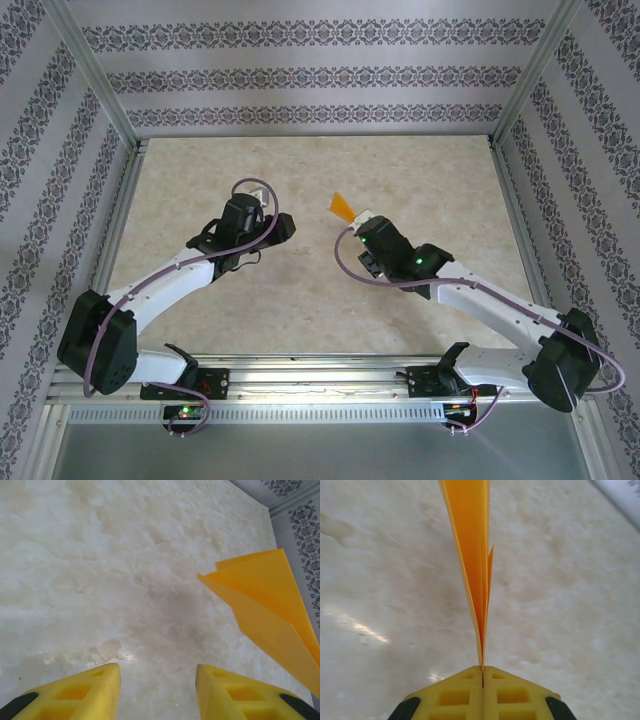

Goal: Fold a paper plane with a square sheet of paper (pick it up from the middle)
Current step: Turn over the paper at the center of the table.

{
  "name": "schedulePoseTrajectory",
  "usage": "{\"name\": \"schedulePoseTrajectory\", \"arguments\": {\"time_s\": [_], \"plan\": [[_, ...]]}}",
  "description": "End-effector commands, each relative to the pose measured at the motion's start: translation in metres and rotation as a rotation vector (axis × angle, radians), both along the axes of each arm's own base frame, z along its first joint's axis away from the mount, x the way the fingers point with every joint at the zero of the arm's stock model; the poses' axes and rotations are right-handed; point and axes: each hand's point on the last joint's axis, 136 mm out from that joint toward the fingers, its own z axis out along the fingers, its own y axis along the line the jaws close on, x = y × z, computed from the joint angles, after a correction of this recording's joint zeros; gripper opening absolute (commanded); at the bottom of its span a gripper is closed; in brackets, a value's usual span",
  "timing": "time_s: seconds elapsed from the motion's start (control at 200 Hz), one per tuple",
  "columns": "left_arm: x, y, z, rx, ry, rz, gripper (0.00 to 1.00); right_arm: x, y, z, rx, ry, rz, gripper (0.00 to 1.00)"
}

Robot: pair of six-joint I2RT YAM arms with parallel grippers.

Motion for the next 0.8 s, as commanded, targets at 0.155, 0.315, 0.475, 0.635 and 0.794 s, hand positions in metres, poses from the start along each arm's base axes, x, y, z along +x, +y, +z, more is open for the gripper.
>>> {"name": "schedulePoseTrajectory", "arguments": {"time_s": [0.155, 0.315, 0.475, 0.635, 0.794], "plan": [[0.002, 0.028, 0.006, -0.032, -0.024, 0.122, 0.43, -0.003, 0.01, -0.032, -0.131, 0.067, 0.008, 0.05], [-0.002, 0.039, 0.001, -0.037, -0.017, 0.158, 0.43, -0.021, 0.038, -0.071, -0.238, 0.208, 0.081, 0.05], [-0.002, 0.045, -0.001, -0.042, -0.012, 0.173, 0.43, -0.036, 0.059, -0.096, -0.32, 0.283, 0.125, 0.05], [-0.002, 0.046, -0.002, -0.045, -0.005, 0.179, 0.44, -0.044, 0.076, -0.098, -0.308, 0.27, 0.149, 0.09], [-0.001, 0.045, -0.005, -0.054, 0.005, 0.179, 0.44, -0.033, 0.059, -0.077, -0.29, 0.173, 0.067, 0.1]]}}
